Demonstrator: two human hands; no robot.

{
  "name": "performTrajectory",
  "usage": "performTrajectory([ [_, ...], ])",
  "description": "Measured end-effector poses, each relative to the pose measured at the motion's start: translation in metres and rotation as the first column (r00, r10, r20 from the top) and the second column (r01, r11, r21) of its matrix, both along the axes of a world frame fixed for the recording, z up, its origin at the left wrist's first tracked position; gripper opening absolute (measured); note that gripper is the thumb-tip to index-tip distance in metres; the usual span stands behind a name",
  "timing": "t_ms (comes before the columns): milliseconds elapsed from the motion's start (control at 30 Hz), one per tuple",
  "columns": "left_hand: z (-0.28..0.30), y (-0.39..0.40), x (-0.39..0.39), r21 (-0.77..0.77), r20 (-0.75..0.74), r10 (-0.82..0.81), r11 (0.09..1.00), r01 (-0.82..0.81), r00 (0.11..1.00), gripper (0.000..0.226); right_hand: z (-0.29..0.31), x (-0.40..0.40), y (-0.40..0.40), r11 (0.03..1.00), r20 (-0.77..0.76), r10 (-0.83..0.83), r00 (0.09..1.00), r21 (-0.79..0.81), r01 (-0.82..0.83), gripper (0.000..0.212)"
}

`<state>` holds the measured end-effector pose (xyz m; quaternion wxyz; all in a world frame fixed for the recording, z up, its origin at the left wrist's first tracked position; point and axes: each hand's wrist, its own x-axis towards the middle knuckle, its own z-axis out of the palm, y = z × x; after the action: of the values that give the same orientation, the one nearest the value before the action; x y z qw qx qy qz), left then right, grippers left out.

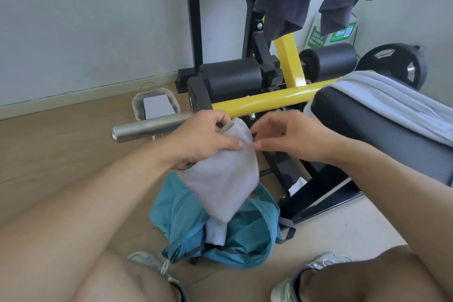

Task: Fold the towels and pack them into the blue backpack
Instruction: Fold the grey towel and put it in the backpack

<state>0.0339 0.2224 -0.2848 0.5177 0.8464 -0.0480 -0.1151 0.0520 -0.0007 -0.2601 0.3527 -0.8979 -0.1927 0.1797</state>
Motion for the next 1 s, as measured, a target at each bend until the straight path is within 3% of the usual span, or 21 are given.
performTrajectory([
  [67,0.001,-0.008,-0.005,-0.057,0.002,-0.022,0.998,0.022,1.000,0.031,0.010,-0.008,0.012,0.986,0.078,0.007,0.997,0.168,-0.020,0.030],
  [167,0.006,-0.013,-0.011,-0.131,-0.013,-0.030,0.991,0.028,0.999,0.027,0.015,-0.014,0.022,0.981,0.212,-0.053,0.976,0.193,0.012,0.038],
  [367,0.019,-0.017,-0.017,-0.420,-0.192,-0.056,0.907,-0.031,0.980,0.003,0.017,-0.010,0.017,0.961,0.283,-0.101,0.954,0.277,0.020,0.018],
  [467,0.023,-0.020,-0.019,-0.522,-0.261,-0.055,0.848,-0.093,0.964,0.023,0.019,-0.008,0.015,0.951,0.277,-0.111,0.954,0.309,0.021,0.016],
  [567,0.022,-0.024,-0.019,-0.506,-0.251,0.015,0.851,-0.144,0.968,0.016,0.019,-0.007,0.014,0.955,0.287,-0.106,0.952,0.295,0.018,0.015],
  [833,0.024,-0.026,-0.022,-0.444,-0.221,0.041,0.885,-0.138,0.974,0.025,0.026,-0.006,0.004,0.984,0.217,0.028,0.976,0.166,-0.065,0.011],
  [1000,0.023,-0.021,-0.020,-0.246,-0.002,0.043,0.968,-0.042,0.999,0.029,0.019,-0.004,0.001,0.959,0.173,-0.028,0.985,0.281,-0.022,0.008],
])
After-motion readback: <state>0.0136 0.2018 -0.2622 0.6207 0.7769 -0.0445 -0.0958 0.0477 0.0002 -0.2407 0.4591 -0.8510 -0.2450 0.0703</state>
